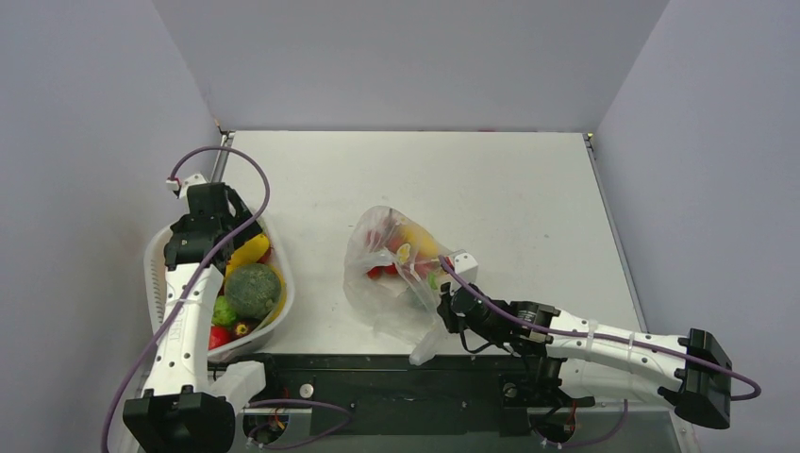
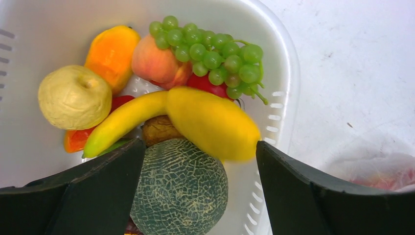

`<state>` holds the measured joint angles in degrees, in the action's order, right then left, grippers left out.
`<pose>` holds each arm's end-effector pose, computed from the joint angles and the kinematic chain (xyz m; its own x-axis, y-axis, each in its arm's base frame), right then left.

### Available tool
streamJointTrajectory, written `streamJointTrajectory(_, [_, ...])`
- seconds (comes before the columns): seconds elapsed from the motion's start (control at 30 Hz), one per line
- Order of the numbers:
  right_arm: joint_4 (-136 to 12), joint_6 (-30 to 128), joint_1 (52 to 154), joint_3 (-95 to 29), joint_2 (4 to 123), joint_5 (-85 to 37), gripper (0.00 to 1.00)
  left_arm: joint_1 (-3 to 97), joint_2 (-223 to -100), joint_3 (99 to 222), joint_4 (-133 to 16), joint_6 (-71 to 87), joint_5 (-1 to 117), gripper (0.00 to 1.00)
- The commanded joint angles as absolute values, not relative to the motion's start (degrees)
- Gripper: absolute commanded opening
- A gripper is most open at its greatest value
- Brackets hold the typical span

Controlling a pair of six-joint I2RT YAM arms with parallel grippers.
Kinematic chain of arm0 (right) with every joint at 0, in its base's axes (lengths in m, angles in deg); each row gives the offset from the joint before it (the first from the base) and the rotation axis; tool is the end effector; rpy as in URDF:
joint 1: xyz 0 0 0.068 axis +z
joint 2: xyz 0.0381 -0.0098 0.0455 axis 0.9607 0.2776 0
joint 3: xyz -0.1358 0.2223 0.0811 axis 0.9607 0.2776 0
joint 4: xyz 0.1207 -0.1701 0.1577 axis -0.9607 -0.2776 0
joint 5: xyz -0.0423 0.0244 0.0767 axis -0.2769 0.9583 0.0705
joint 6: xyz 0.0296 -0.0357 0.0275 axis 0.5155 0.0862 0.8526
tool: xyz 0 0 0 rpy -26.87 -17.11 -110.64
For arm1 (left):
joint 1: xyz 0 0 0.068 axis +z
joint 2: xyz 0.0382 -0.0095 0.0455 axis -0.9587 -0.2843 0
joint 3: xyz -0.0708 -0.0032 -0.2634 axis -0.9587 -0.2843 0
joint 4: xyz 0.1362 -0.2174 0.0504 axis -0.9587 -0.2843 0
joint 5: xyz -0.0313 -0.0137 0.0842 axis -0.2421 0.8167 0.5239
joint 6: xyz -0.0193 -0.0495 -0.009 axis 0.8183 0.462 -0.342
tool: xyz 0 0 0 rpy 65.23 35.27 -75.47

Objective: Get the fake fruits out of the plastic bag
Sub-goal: Place the fake fruit in the bin, then take out the fake fruit from the plastic bag.

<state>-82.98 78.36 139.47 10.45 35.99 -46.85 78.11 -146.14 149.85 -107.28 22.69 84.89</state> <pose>0.0884 0.1718 0.2182 -0.7012 -0.1632 -0.6941 -0.4730 0.8349 0.2815 0.2051 0.0280 0.3317 -0.4963 -0.4679 -0.7313 -0.5860 0.8020 -0.1154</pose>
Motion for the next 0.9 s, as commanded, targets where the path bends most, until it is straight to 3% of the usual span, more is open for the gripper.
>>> streamJointTrajectory(0.0, [-82.0, 77.4, 139.1, 7.7, 36.1, -47.7, 0.02, 78.5, -144.0, 149.5, -104.9, 20.6, 90.4, 0.83])
streamJointTrajectory(0.13, [-82.1, 77.4, 139.1, 7.3, 36.6, -47.6, 0.02, 78.4, -141.9, 150.3, -106.8, 21.7, 85.8, 0.83])
streamJointTrajectory(0.47, [-83.3, 78.8, 139.1, 9.8, 33.9, -47.2, 0.02, 75.9, -133.4, 144.2, -104.1, 26.6, 44.8, 0.73])
streamJointTrajectory(0.7, [-86.4, 79.4, 139.1, 10.7, 31.2, -47.5, 0.02, 57.0, -123.1, 133.6, -90.8, 37.8, 42.5, 0.72])
streamJointTrajectory(0.87, [-87.5, 79.4, 139.0, 8.7, 29.0, -49.3, 0.02, 37.4, -122.7, 124.0, -82.9, 45.7, 53.5, 0.68])
